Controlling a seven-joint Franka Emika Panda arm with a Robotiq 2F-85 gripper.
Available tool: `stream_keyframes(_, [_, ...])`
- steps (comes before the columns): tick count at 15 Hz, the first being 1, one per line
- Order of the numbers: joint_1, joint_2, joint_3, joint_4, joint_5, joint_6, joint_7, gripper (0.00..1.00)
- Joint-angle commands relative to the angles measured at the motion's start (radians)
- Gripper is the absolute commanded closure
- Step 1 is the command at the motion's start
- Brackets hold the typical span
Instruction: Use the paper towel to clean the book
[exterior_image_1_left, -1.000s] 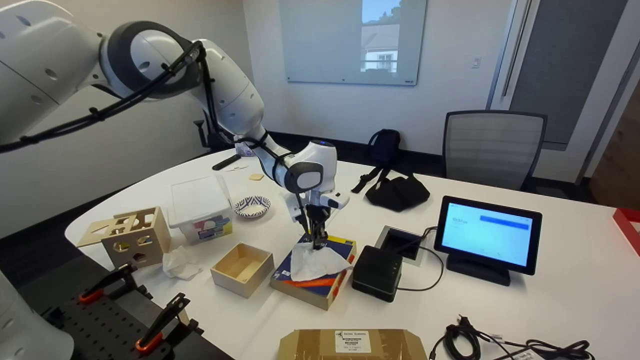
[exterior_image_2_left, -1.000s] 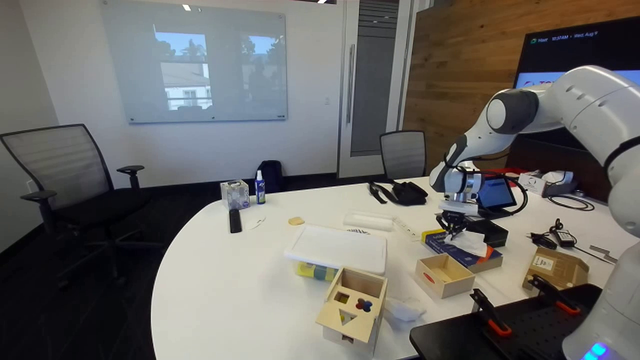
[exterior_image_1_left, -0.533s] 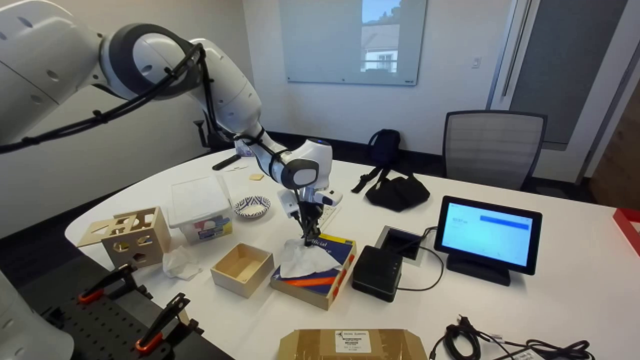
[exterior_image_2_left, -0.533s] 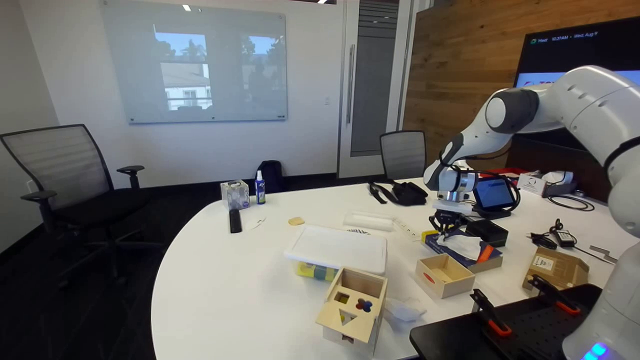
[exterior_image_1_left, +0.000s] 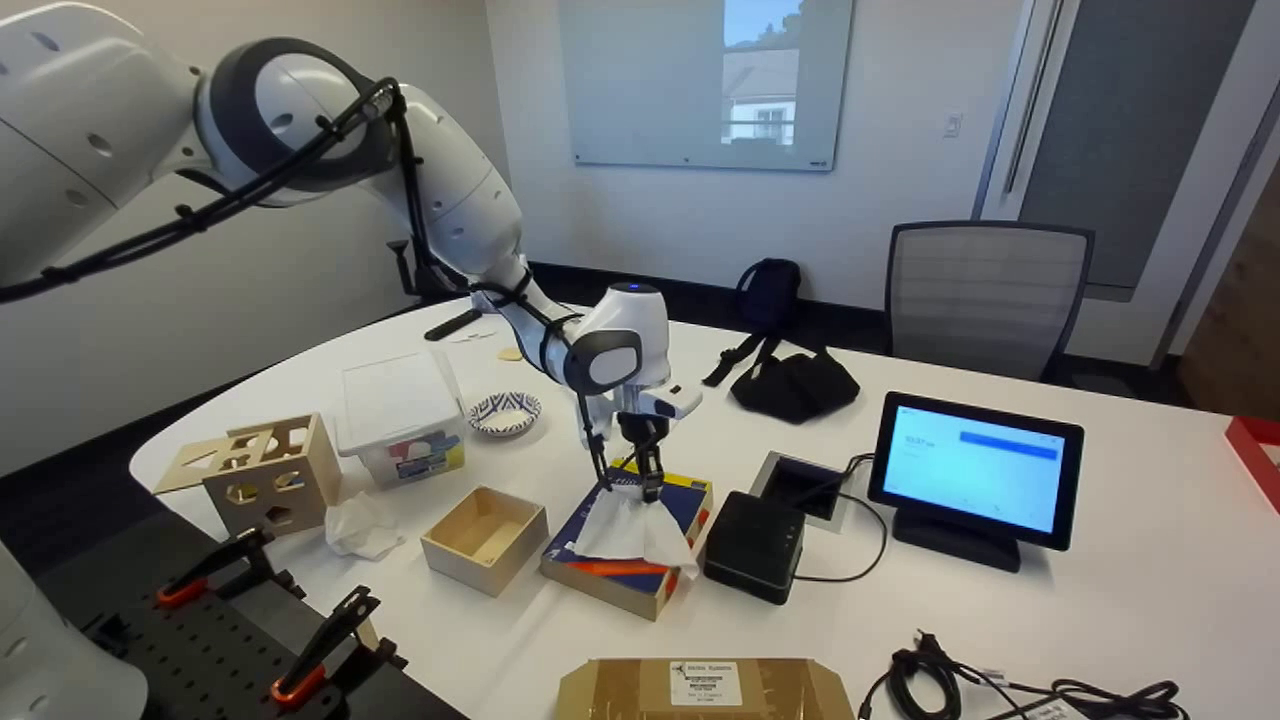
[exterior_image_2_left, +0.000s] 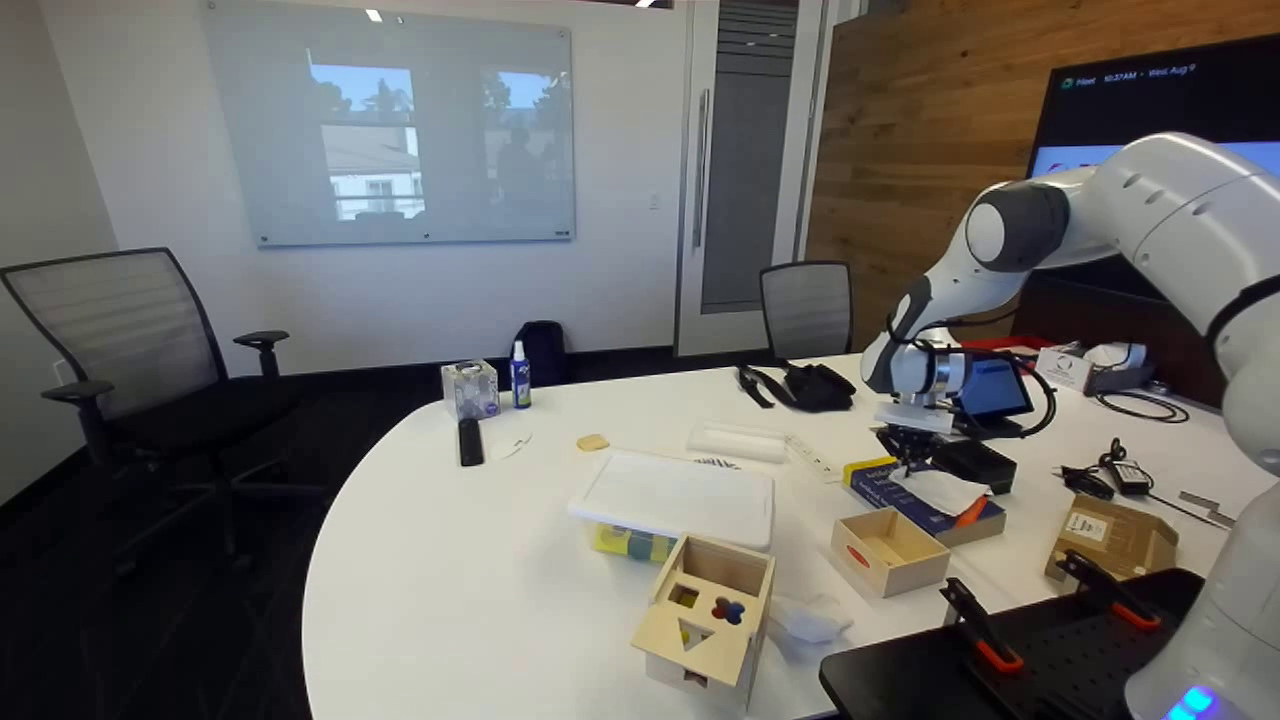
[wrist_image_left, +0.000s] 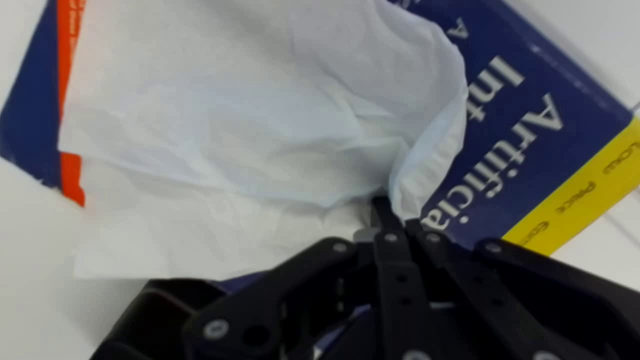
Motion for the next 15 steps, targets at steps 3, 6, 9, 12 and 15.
stream_keyframes(3, [0.083, 0.007, -0.137, -0.077, -0.027, 0.046, 0.184, 1.0])
stream_keyframes(6, [0.106, 0.016, -0.171, -0.087, -0.041, 0.008, 0.234, 1.0])
stream_keyframes(9, [0.055, -0.006, -0.1, -0.08, -0.049, -0.04, 0.15, 1.0])
stream_keyframes(12, [0.008, -0.019, -0.023, -0.058, -0.049, -0.086, 0.038, 1.0])
stream_keyframes(15, [-0.036, -0.036, 0.049, -0.047, -0.043, -0.148, -0.073, 1.0])
